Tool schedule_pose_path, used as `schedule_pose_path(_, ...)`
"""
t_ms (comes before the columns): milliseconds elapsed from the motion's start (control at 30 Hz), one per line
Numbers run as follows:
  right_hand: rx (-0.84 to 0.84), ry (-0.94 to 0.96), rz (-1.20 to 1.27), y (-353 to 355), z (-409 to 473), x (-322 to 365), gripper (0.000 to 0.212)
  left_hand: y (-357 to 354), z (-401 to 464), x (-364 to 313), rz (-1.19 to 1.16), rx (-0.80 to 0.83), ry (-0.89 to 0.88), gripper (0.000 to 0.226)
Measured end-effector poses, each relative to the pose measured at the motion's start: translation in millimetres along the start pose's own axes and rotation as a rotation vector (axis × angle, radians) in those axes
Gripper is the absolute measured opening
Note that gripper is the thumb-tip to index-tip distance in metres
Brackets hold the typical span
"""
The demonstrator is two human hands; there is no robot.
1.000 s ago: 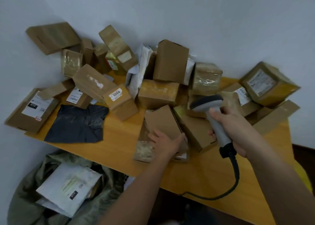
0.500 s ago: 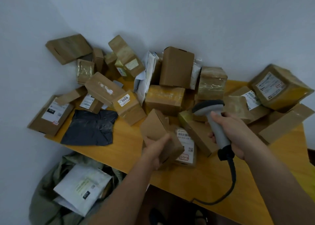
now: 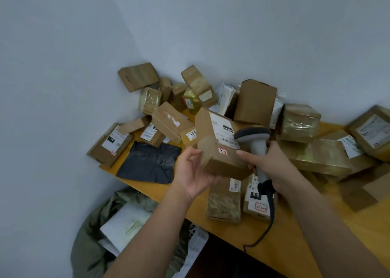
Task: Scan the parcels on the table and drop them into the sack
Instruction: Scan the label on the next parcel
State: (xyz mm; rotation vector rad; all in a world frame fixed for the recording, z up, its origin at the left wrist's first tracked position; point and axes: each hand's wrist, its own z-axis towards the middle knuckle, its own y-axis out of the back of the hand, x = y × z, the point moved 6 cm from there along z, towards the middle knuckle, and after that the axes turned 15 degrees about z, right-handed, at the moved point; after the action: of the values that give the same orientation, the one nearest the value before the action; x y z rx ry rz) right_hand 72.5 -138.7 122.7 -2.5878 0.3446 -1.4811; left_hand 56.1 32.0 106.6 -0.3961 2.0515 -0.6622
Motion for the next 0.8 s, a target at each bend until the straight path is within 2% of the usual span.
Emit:
schedule_pose_path(167,-0.007,0.125,-0.115,-7.4,-3.0,10.6,0.089,-9.5,-3.9,-14.0,0.145,-0.004,0.014,0.062)
schedule_pose_path(233,-0.012,0.151,-0.119,-6.9,-4.1,13.8,0.087,-10.9,-2.4,-17.0,0.211,-0.079,0.02,0.062)
schedule_pose_path(333,-0.025,0.152,-0.063,-0.8,-5.6,21.9,0.078,-4.1,-1.5,-21.9,0.303,-0.194,0.025,0.047)
schedule_pose_path(400,-0.044,0.186,-0.062,7.0,-7.5,32.3,0.073,4.7,-4.2,-26.9,0.542,-0.27,0.057,0.041)
schedule_pose_path(500,-0.113,0.283,-0.178,20.9,-11.4,49.2,0.081,18.2,-9.7,-50.4,1.127,-0.467,0.033,0.051)
schedule_pose_path(567,-0.108,0.318,-0.255,24.1,-13.5,55.0,0.089,14.5,-14.3,-69.9,1.273,-0.563,-0.063,0.055)
schedule_pose_path(667,0.019,0.285,-0.227,16.0,-16.4,45.9,0.093,-8.3,-18.1,-88.6,1.323,-0.505,-0.224,0.046)
schedule_pose_path(733,0.089,0.242,-0.212,10.1,-18.1,35.2,0.091,-30.5,-20.7,-93.3,1.452,-0.386,-0.312,0.042)
schedule_pose_path(800,0.134,0.208,-0.234,8.0,-18.5,27.3,0.088,-48.9,-22.8,-93.2,1.508,-0.253,-0.328,0.04)
